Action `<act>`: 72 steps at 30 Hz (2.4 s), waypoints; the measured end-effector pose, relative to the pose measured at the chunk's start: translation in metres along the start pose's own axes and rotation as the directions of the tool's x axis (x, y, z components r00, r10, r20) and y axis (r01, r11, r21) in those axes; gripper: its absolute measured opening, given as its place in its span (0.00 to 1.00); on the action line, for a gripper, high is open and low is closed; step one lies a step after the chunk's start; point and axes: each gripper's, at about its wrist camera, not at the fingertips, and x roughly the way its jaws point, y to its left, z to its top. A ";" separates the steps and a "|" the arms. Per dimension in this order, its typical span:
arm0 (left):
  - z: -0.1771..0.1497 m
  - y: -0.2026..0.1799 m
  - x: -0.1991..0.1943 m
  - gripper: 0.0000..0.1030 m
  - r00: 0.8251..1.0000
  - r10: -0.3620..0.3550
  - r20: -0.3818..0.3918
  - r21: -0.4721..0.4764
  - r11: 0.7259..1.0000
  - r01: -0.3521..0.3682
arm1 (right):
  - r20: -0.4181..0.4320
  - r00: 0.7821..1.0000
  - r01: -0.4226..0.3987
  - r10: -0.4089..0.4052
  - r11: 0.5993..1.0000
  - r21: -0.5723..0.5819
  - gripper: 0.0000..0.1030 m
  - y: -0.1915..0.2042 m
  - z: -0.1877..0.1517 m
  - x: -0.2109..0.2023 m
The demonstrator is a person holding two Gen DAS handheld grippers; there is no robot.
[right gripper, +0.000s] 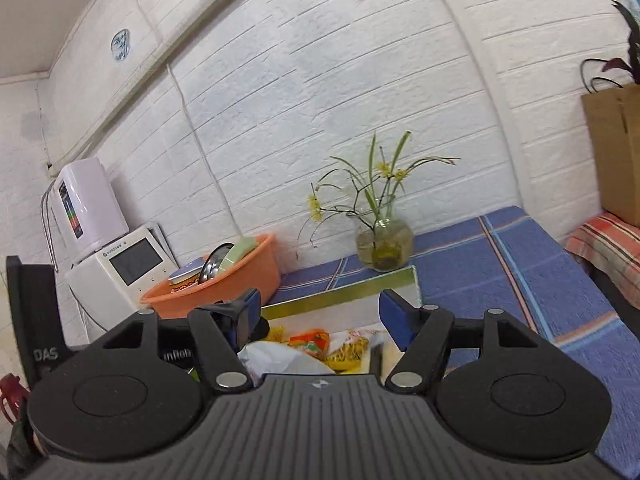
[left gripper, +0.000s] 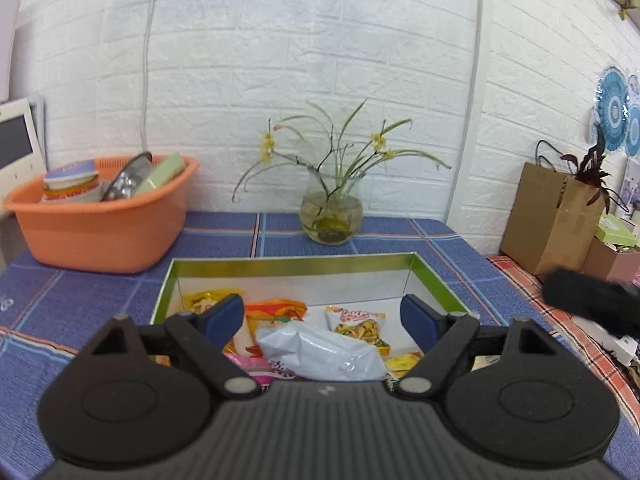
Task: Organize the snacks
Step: 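Grasp the clear Danco Galette bag with the left tool, then carry the Danco Galette bag over the green box and open the left tool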
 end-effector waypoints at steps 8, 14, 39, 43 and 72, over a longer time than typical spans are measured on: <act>-0.035 -0.023 -0.048 0.89 0.982 -0.161 -0.101 0.065 0.984 0.168 | -0.171 0.981 0.134 -0.089 0.953 0.272 1.00 -0.055 -0.057 -0.092; -0.089 -0.047 -0.084 0.89 0.927 -0.310 -0.211 0.154 0.926 0.344 | -0.263 0.963 0.163 -0.065 0.915 0.370 1.00 -0.070 -0.085 -0.122; -0.141 -0.061 -0.076 0.59 0.845 -0.423 -0.327 -0.137 0.906 0.401 | -0.294 0.951 0.153 -0.094 0.971 0.185 0.54 -0.045 -0.112 -0.105; -0.136 -0.048 -0.080 0.50 0.840 -0.447 -0.308 -0.188 0.894 0.407 | -0.244 0.966 0.119 -0.085 0.984 0.131 0.47 -0.027 -0.109 -0.109; 0.003 0.001 0.018 0.49 0.988 -0.154 0.012 -0.019 0.988 0.154 | 0.041 0.990 -0.141 0.136 0.964 0.224 0.47 -0.014 -0.040 0.071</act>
